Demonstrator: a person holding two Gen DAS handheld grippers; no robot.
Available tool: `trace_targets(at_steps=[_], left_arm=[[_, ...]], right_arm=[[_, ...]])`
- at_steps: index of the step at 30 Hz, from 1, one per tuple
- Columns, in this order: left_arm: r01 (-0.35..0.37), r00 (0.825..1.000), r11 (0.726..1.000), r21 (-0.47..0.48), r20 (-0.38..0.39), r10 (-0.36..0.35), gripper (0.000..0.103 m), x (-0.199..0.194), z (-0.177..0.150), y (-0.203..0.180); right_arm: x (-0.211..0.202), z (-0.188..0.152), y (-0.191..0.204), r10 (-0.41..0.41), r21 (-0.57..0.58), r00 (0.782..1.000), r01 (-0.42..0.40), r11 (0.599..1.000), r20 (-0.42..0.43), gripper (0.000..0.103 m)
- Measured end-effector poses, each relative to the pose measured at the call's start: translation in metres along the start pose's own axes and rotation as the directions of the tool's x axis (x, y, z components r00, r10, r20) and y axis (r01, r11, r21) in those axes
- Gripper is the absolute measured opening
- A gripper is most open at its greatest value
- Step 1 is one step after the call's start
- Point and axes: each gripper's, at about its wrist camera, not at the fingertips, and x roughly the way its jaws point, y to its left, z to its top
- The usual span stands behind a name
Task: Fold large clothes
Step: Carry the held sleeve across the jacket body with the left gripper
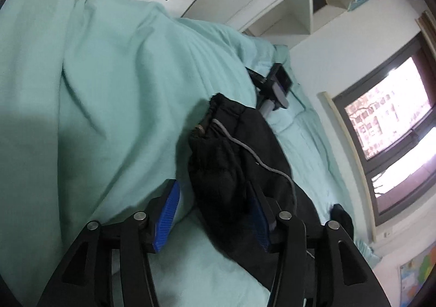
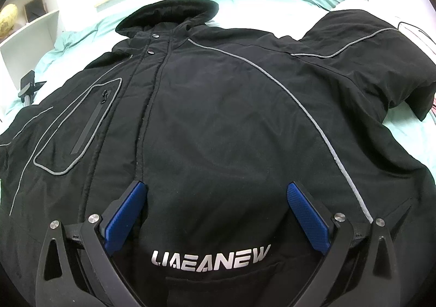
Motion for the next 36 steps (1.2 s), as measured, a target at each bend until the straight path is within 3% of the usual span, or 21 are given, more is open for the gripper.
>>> trace_targets(at_steps=[1,4,6,8,10,12,13,14,18,20,22,23,25,27,31,33,36], left_arm=[[0.014,1.0,1.0,0.0,0.004,-0.014,0.056,-0.002,-0.003,-0.002],[0.05,0.999,0.998,-0.023,0.021,-0.049,0.08,0.0,-0.004,-0.01],[0.059,0.998,0.998,-0.026,0.02,-0.059,0.08,0.009,-0.002,-0.016],[-0.027,1.0,1.0,-0.006,-0.002,0.027,0.08,0.031,0.005,-0.022],[-0.078,0.995,0.997,0.012,-0.067,0.079,0.08,0.052,0.021,-0.004],[-0.084,0.996,0.996,0.028,-0.039,0.085,0.063,0.064,0.022,-0.006],[-0.071,0.997,0.996,0.052,-0.019,0.072,0.035,0.064,0.022,-0.011],[-0.06,0.998,0.996,0.067,-0.009,0.061,0.023,0.063,0.023,-0.015],[0.036,0.992,0.991,0.13,0.113,-0.051,0.018,0.022,0.034,-0.036],[0.073,0.987,0.988,0.134,0.132,-0.091,0.018,0.008,0.04,-0.033],[0.009,0.994,0.991,0.135,0.103,-0.023,0.019,0.013,0.046,-0.032],[-0.06,0.996,0.988,0.141,0.068,0.05,0.019,0.028,0.047,-0.031],[-0.181,0.983,0.969,0.166,-0.007,0.185,0.019,0.052,0.039,-0.019],[-0.223,0.973,0.955,0.195,-0.012,0.23,0.019,0.06,0.027,-0.016],[-0.153,0.988,0.948,0.278,0.076,0.137,0.018,0.015,0.018,-0.06],[-0.122,0.989,0.918,0.378,0.125,0.08,0.018,-0.011,0.01,-0.099],[-0.036,0.992,0.864,0.502,0.124,-0.03,0.018,-0.039,-0.017,-0.164]], right_arm=[[0.0,0.0,0.0,-0.001,-0.001,1.0,0.001,1.0,-0.001,0.103],[0.001,0.0,0.001,-0.005,-0.003,1.0,0.005,1.0,-0.002,0.103],[0.001,0.001,0.001,-0.007,-0.004,1.0,0.007,1.0,-0.003,0.103],[0.001,0.001,0.001,-0.008,-0.005,1.0,0.008,1.0,-0.003,0.103],[0.001,0.0,0.001,-0.009,-0.005,1.0,0.009,1.0,-0.004,0.103],[0.001,0.0,0.002,-0.011,-0.007,1.0,0.011,1.0,-0.005,0.103],[0.001,0.0,0.002,-0.014,-0.008,1.0,0.014,1.0,-0.006,0.103],[0.001,0.0,0.002,-0.02,-0.01,1.0,0.02,1.0,-0.009,0.103],[0.003,0.001,0.004,-0.032,-0.021,0.999,0.032,0.999,-0.014,0.103],[0.003,0.001,0.004,-0.032,-0.021,0.999,0.032,0.999,-0.014,0.103],[0.003,0.001,0.004,-0.033,-0.022,0.999,0.033,0.999,-0.014,0.103],[0.003,0.001,0.004,-0.033,-0.021,0.999,0.032,0.999,-0.014,0.103],[0.003,0.001,0.004,-0.032,-0.021,0.999,0.032,0.999,-0.014,0.103],[0.004,0.001,0.004,-0.034,-0.022,0.999,0.033,0.999,-0.015,0.103],[0.003,0.001,0.004,-0.03,-0.02,0.999,0.03,0.999,-0.012,0.103],[0.003,0.0,0.003,-0.027,-0.019,1.0,0.027,0.999,-0.01,0.103],[0.003,0.0,0.002,-0.02,-0.016,1.0,0.02,1.0,-0.006,0.103]])
